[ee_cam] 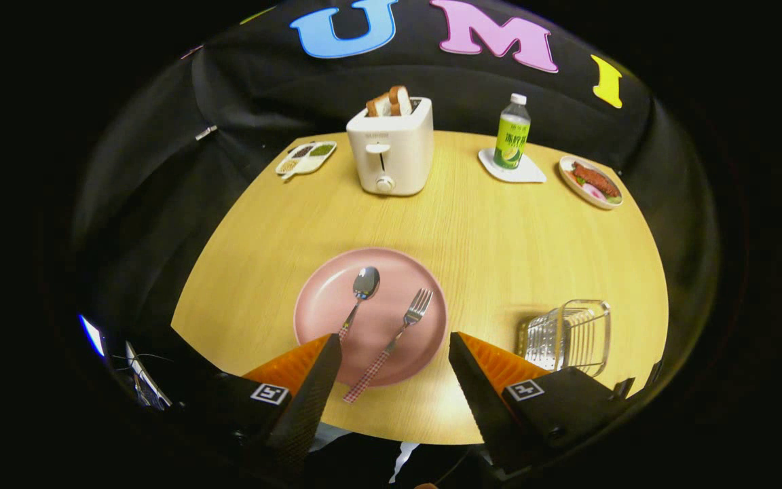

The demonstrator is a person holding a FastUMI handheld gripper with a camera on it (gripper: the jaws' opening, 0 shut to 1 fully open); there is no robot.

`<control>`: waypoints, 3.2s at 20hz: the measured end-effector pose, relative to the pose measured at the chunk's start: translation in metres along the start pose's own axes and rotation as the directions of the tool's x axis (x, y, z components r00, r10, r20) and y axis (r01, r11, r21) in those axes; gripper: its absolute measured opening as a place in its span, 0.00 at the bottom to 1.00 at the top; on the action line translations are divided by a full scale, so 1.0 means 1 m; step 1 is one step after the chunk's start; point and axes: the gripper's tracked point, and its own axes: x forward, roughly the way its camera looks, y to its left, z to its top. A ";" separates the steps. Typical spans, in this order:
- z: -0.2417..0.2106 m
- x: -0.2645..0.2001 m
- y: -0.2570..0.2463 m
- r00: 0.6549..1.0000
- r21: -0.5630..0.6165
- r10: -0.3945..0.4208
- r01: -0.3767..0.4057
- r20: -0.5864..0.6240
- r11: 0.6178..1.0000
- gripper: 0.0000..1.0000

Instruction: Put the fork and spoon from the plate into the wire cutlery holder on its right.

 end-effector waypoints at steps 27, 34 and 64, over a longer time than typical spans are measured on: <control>-0.062 0.086 0.014 0.931 0.091 0.036 -0.002 -0.364 0.996 0.09; -0.043 0.024 0.005 0.933 -0.016 0.108 -0.121 -0.344 0.993 0.09; -0.049 -0.062 -0.222 0.494 -0.220 -0.094 -0.202 -0.864 0.954 0.09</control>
